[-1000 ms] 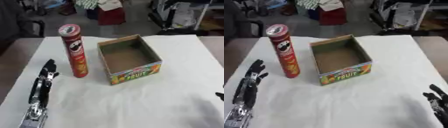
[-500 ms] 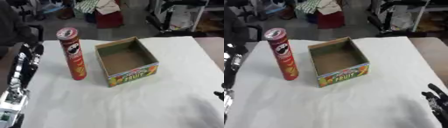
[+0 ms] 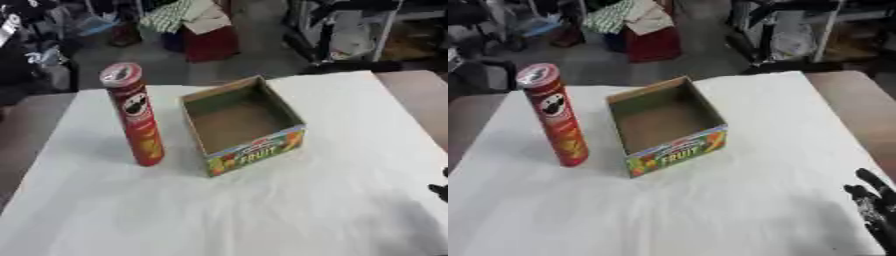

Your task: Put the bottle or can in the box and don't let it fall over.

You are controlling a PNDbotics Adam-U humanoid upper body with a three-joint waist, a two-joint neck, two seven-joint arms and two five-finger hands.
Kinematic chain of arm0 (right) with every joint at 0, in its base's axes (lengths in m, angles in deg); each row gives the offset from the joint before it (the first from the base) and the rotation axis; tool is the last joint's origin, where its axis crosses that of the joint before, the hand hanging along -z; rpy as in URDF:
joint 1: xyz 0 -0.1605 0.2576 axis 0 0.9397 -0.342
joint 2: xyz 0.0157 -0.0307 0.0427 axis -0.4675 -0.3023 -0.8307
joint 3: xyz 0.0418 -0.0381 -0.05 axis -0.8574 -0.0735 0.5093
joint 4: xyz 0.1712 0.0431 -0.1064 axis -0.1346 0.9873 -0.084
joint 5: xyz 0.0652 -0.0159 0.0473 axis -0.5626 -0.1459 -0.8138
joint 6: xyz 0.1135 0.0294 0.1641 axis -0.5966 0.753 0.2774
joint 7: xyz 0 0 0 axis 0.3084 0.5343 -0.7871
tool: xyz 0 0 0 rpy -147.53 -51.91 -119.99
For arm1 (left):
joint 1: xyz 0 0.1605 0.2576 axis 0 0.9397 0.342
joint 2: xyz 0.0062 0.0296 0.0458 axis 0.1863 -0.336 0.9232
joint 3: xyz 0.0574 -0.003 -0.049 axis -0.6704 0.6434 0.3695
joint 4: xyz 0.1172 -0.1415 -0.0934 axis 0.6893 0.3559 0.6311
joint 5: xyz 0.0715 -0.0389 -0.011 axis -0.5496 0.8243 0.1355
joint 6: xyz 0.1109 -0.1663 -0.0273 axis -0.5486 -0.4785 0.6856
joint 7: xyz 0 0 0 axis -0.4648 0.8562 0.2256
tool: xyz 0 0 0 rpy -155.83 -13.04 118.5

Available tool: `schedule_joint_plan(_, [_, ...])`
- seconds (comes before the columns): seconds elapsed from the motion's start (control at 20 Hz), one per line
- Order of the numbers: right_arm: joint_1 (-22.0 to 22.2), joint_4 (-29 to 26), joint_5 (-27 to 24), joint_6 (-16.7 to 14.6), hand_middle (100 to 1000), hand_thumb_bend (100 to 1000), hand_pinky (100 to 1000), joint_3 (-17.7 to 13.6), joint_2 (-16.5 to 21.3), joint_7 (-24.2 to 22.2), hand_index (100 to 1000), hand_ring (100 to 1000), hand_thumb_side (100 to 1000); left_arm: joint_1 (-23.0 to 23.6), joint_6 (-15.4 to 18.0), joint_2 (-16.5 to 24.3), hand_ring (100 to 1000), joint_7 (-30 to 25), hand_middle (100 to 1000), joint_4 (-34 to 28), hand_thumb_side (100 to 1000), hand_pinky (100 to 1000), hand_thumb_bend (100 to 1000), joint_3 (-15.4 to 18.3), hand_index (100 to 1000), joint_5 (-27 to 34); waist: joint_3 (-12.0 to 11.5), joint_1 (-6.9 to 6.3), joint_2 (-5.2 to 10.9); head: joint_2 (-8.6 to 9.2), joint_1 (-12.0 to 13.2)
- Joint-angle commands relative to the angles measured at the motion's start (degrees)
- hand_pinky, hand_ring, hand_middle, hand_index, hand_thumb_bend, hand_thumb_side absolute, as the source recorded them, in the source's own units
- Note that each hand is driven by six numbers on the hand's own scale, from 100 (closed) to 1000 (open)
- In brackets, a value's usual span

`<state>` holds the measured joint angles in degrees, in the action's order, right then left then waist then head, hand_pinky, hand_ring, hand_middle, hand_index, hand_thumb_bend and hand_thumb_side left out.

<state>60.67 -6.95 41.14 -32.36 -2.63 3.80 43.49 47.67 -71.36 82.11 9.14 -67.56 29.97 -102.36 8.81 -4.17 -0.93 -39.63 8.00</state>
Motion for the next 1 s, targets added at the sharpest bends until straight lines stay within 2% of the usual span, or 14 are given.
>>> schedule_joint_plan(0.05, [-0.45,-0.52,0.20,-0.07,1000,100,968,0.25,1.53,-0.35,915,857,638,-6.76,4.09,1.81,912,-6.94,909,6.95,895,952,509,-4.10,1000,-3.76,0.12,0.05,0.86,0.72,-0.01])
schedule_joint_plan(0.25, [-0.30,-0.49,0.11,-0.03,1000,100,968,0.18,1.57,-0.30,915,857,638,-14.77,8.13,-3.88,926,-10.73,917,15.91,909,955,522,-7.31,1000,-7.74,0.15,0.04,0.94,0.61,-0.47])
schedule_joint_plan(0.45, [-0.21,-0.42,0.00,-0.06,1000,100,968,0.23,1.53,-0.36,915,857,638,-19.29,10.78,-9.48,933,-12.06,920,23.59,915,955,532,-8.06,1000,-11.68,0.11,0.21,0.89,0.43,-0.67])
schedule_joint_plan(0.7, [-0.21,-0.36,-0.07,-0.12,1000,100,968,0.32,1.54,-0.48,915,857,638,-21.70,13.70,-13.59,935,-12.01,921,29.05,920,955,541,-8.50,1000,-14.95,0.31,0.21,0.91,-0.16,-0.55])
schedule_joint_plan(1.0, [-0.33,-0.44,-0.12,-0.11,1000,100,968,0.33,1.51,-0.50,915,857,639,-21.87,15.41,-15.49,940,-11.43,925,32.17,930,954,561,-8.58,1000,-17.04,0.50,0.15,0.96,-0.39,-0.76])
